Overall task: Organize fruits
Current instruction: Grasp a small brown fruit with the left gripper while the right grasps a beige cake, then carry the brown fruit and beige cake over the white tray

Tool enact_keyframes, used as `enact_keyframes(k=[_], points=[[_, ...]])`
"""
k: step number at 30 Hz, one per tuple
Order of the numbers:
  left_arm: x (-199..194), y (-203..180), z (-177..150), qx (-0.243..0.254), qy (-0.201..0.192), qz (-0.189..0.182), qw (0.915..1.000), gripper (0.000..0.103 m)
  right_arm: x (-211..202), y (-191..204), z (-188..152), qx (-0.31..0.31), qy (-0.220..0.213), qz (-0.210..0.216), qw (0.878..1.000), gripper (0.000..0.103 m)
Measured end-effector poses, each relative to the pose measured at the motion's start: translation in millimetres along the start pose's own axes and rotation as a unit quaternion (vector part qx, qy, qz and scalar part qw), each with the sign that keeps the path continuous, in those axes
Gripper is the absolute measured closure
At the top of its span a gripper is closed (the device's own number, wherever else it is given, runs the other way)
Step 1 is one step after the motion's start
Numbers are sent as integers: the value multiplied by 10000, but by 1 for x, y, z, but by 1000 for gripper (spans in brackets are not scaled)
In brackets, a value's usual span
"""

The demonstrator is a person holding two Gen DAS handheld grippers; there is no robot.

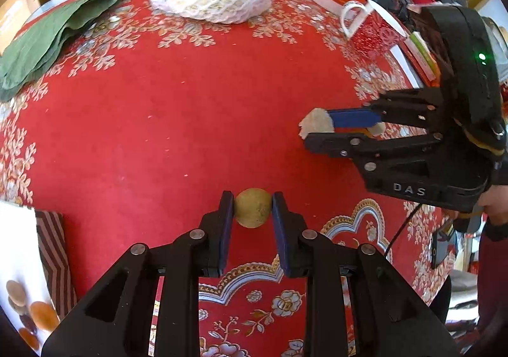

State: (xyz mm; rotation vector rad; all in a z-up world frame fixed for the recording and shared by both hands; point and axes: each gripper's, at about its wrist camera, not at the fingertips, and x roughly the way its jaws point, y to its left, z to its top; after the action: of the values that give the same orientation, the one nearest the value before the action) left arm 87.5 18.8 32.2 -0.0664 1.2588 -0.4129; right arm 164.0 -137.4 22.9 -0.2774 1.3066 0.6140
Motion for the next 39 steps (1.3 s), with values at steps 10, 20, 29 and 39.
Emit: enact_keyframes(k=[10,20,29,39], points=[[-24,7,-14,-363,-198,523,9978,80,-22,30,-15,155,-269,41,9995,74],[-58,23,-49,-786,-331,732,9937,80,-35,90,-32,-29,-283,274,9992,74],[-88,43,-76,-1129,-512,992,9873,80,-40,140,-30,-392,-267,391,9981,74],[-124,82,-109,-1661,-741,1262,9752,80,-38,201,-12,-1014,-199,563,9931,74]])
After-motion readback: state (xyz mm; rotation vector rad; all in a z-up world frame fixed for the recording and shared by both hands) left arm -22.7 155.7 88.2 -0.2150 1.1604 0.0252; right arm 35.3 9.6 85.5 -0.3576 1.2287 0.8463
